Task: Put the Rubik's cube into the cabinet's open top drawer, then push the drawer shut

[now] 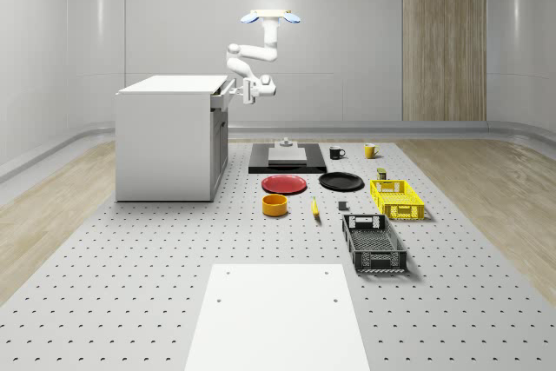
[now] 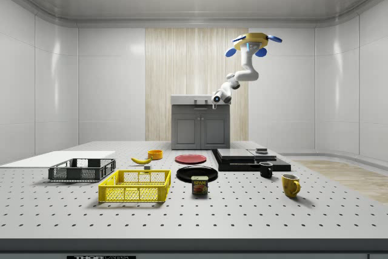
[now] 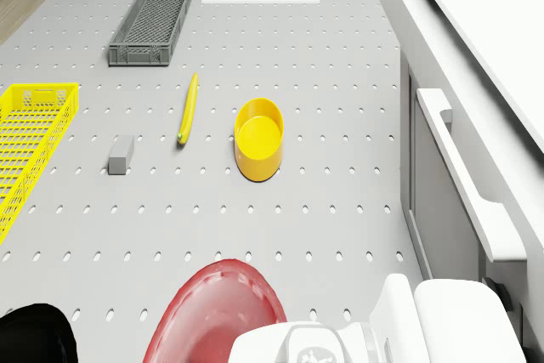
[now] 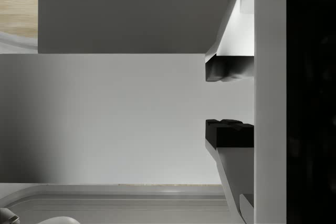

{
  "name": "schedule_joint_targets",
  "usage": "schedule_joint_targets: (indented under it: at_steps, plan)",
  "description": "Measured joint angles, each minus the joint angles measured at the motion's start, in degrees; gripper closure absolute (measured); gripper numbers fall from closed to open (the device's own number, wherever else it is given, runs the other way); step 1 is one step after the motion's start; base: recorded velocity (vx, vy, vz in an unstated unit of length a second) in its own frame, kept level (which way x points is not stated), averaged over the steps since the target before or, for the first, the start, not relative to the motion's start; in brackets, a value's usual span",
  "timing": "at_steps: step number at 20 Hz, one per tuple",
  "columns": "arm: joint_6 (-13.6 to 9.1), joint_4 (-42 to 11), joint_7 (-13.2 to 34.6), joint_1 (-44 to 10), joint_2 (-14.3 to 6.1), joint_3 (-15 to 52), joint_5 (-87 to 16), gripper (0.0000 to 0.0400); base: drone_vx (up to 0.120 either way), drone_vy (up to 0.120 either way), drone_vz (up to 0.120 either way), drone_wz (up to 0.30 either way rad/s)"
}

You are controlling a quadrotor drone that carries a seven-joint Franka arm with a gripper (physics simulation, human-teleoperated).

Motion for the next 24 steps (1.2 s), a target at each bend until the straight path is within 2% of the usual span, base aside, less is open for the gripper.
schedule_joint_targets:
  at_steps: [10, 24]
  plan:
    - [1.2, 1.1, -0.2, 0.4, -0.1, 0.0, -0.1, 0.0295, 0.0, 0.112, 0.0, 0.0]
    - [1.6, 1.4, -0.2, 0.7, -0.1, 0.0, -0.2, 0.0295, 0.0, 0.003, 0.0, 0.0]
